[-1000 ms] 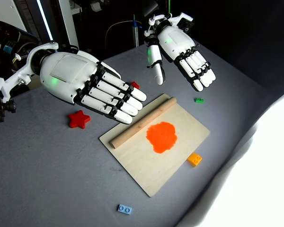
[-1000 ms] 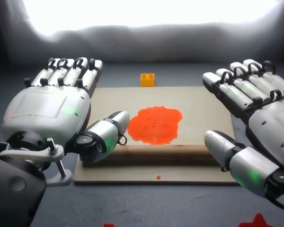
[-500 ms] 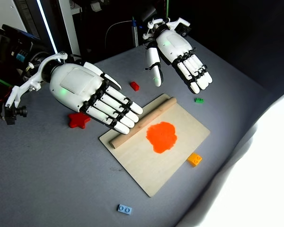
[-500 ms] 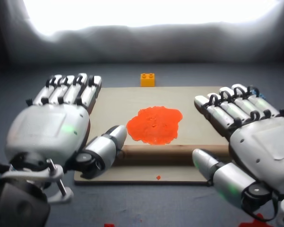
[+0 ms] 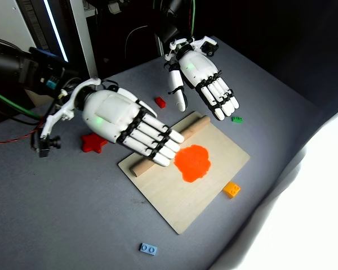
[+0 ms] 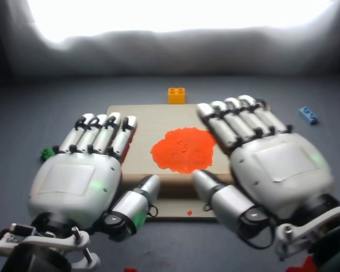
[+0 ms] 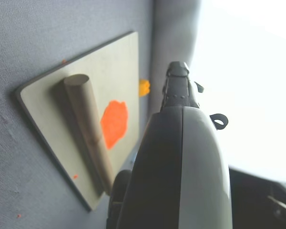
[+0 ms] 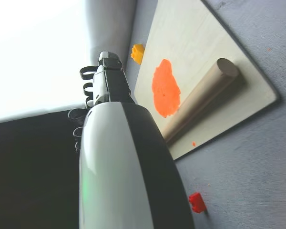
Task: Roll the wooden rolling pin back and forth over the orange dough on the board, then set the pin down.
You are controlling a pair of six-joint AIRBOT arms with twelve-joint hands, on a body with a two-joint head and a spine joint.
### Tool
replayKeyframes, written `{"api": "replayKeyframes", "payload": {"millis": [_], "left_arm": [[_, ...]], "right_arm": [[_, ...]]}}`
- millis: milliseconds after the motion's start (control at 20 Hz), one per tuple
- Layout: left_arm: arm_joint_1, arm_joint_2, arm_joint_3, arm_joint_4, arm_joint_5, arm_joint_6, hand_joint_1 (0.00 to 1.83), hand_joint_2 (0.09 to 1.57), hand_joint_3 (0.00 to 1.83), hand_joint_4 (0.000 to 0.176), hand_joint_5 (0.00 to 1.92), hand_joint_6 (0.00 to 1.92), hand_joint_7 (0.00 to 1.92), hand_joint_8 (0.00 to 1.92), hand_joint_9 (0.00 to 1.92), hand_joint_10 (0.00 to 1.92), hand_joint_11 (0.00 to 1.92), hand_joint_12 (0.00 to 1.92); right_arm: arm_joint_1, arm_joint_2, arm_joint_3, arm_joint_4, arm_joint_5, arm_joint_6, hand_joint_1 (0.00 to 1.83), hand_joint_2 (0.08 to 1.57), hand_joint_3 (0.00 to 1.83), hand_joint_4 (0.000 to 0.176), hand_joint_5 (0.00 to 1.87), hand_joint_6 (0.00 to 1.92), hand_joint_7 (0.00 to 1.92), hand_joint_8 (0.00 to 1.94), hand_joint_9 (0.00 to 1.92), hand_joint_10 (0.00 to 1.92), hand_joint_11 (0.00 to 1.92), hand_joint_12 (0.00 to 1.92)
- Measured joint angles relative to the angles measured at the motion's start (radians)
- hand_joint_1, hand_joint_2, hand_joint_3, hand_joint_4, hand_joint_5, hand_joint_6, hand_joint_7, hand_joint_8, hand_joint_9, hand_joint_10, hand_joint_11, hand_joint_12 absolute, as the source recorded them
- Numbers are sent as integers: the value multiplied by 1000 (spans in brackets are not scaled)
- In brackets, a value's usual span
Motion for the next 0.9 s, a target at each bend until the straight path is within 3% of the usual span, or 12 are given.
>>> {"api": "replayKeyframes", "payload": {"millis": [300, 900], "left_arm": [[47, -50, 66, 31, -22, -42, 0, 1411, 42, 0, 0, 0, 0, 0, 0, 0, 0, 0], [66, -129, 183, 64, -32, -112, 0, 1418, 31, 0, 0, 0, 0, 0, 0, 0, 0, 0]], "right_arm": [[-3, -76, 56, 25, 0, -7, 0, 1492, 20, 0, 23, 10, 0, 0, 0, 0, 0, 0], [-3, -201, 231, 51, -8, -22, 0, 1497, 15, 0, 24, 7, 31, 8, 0, 0, 0, 0]]}}
